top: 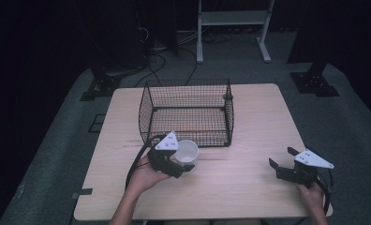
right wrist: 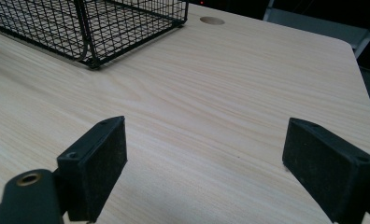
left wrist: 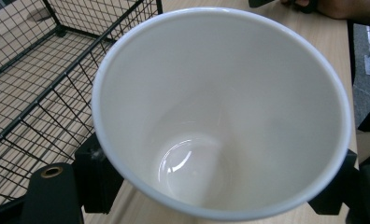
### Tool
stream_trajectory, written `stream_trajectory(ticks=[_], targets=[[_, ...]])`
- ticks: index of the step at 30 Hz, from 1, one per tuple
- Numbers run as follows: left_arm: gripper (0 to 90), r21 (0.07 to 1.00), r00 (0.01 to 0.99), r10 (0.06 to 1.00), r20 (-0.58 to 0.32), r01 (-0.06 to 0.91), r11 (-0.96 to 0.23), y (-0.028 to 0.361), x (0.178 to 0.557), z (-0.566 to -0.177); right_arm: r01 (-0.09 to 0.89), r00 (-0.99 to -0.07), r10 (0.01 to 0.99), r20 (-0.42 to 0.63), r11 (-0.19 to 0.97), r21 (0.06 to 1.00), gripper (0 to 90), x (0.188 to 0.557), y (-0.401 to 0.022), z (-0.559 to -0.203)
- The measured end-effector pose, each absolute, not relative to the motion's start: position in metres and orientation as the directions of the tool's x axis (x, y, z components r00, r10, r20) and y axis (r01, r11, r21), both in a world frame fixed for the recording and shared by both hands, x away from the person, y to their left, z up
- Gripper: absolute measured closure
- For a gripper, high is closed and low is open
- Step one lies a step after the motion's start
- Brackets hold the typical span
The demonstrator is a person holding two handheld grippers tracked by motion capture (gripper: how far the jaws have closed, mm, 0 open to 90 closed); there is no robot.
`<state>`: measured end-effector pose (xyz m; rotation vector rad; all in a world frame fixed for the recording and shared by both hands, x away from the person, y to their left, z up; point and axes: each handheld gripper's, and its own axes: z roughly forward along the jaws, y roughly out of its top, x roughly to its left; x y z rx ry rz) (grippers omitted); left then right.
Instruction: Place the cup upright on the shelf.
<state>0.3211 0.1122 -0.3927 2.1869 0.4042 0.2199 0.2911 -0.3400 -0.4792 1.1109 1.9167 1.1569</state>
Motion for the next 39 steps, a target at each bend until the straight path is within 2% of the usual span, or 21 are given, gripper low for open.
stream_trajectory(ticks=[39], targets=[[21.4, 0.776, 0.939, 0.343, 0.031, 0.194, -0.600, 0.119, 0.365, -0.330, 0.341, -0.446, 0.892, -0.074, 0.246, 0.907, 13.1, 0.291, -0.341, -0.479]])
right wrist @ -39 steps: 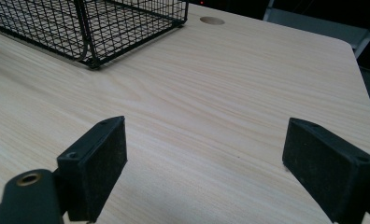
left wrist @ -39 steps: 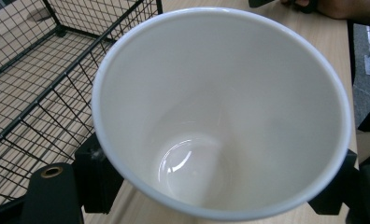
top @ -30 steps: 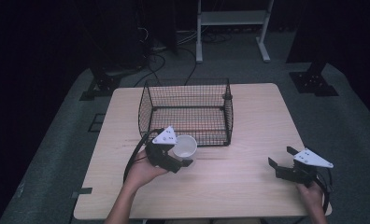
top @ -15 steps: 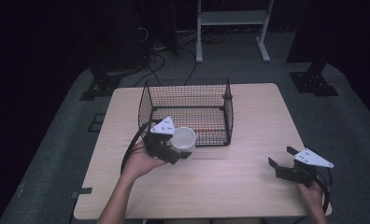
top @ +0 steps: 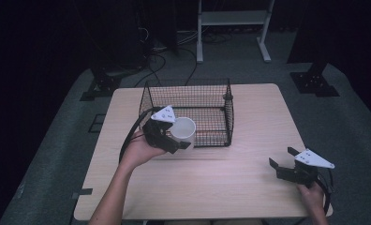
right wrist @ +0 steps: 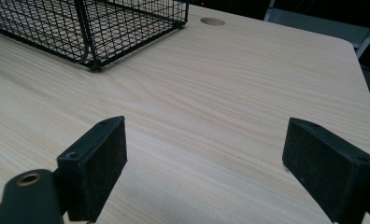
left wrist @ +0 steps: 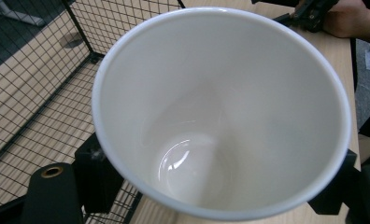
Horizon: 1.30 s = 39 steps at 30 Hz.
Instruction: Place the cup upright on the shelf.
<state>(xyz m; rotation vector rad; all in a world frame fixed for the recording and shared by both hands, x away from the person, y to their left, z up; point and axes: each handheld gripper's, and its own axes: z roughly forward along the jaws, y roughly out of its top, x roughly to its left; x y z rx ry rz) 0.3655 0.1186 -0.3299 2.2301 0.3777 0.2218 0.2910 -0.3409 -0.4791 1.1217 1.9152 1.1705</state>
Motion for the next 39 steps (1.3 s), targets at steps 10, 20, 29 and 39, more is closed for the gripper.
stream_trajectory(ticks=[10, 20, 29, 39], targets=[[21.4, 0.772, 0.938, 0.345, 0.040, 0.190, -0.607, 0.116, 0.380, -0.319, 0.339, -0.446, 0.892, -0.074, 0.245, 0.908, 13.1, 0.291, -0.341, -0.479], [21.4, 0.768, 0.932, 0.361, 0.027, 0.212, -0.604, 0.115, 0.405, -0.306, 0.336, -0.447, 0.891, -0.076, 0.247, 0.909, 13.1, 0.291, -0.341, -0.479], [21.4, 0.756, 0.927, 0.375, 0.016, 0.234, -0.612, 0.114, 0.432, -0.308, 0.335, -0.448, 0.891, -0.077, 0.247, 0.909, 13.1, 0.291, -0.341, -0.479], [21.4, 0.745, 0.912, 0.411, 0.002, 0.273, -0.608, 0.112, 0.456, -0.318, 0.339, -0.449, 0.891, -0.072, 0.244, 0.909, 13.1, 0.291, -0.341, -0.479]])
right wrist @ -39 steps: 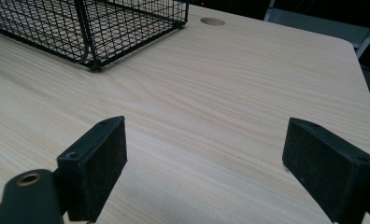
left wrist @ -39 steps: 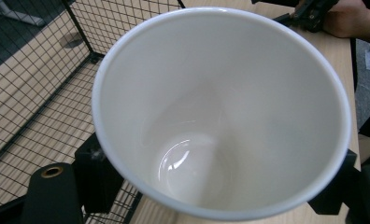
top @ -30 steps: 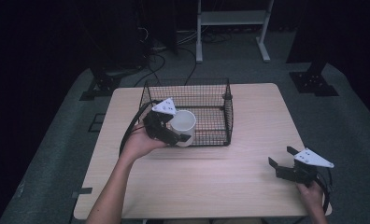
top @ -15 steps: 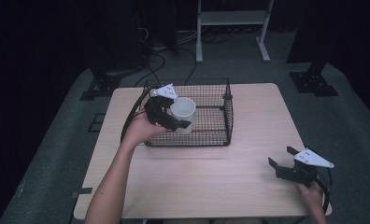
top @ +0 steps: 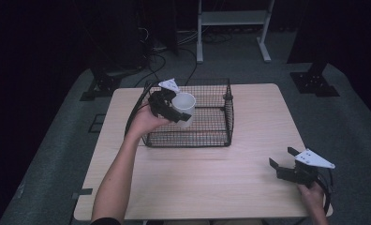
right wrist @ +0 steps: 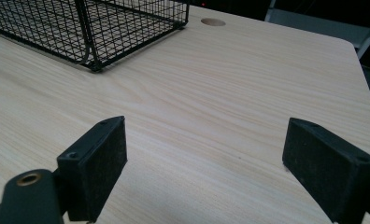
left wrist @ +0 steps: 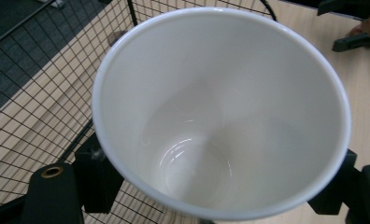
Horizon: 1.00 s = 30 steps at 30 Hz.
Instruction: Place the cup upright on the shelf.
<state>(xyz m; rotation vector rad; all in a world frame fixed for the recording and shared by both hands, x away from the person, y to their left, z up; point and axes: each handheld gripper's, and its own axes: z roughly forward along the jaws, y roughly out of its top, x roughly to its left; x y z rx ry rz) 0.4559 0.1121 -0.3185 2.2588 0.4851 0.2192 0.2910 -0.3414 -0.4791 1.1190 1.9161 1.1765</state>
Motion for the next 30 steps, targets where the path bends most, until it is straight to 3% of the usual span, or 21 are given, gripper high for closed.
stream_trajectory(ticks=[30], targets=[[21.2, 0.696, 0.887, 0.457, -0.067, 0.370, -0.615, 0.097, 0.503, -0.364, 0.338, -0.457, 0.887, -0.067, 0.243, 0.909, 13.1, 0.292, -0.342, -0.479]])
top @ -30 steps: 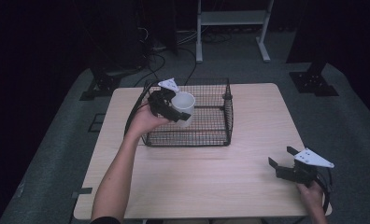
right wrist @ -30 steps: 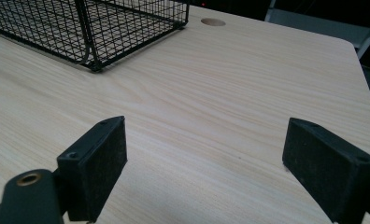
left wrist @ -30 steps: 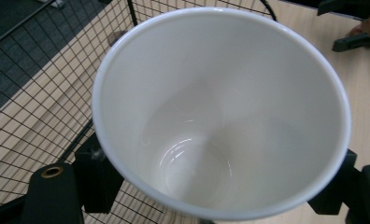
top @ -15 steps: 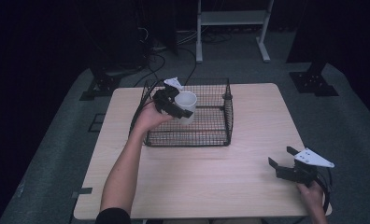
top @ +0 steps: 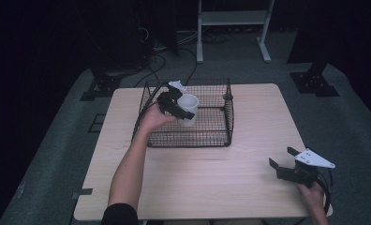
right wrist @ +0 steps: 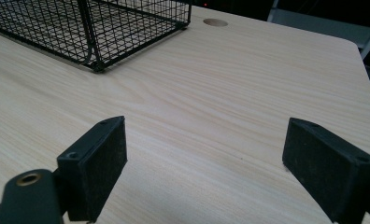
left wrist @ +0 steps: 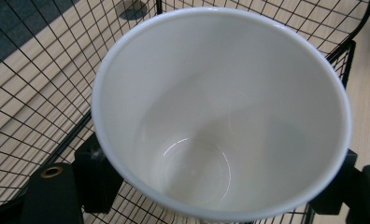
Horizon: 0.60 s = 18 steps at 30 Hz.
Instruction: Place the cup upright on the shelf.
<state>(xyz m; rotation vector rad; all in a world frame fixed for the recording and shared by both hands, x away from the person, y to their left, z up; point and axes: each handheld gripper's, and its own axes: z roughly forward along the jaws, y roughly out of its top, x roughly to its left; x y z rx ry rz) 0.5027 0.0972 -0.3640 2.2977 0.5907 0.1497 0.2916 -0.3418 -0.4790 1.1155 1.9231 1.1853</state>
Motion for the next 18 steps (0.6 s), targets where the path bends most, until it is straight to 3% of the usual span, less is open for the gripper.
stream_trajectory(ticks=[18], targets=[[21.2, 0.653, 0.873, 0.473, -0.116, 0.426, -0.626, 0.092, 0.519, -0.391, 0.337, -0.459, 0.886, -0.068, 0.245, 0.909, 13.1, 0.291, -0.342, -0.479]])
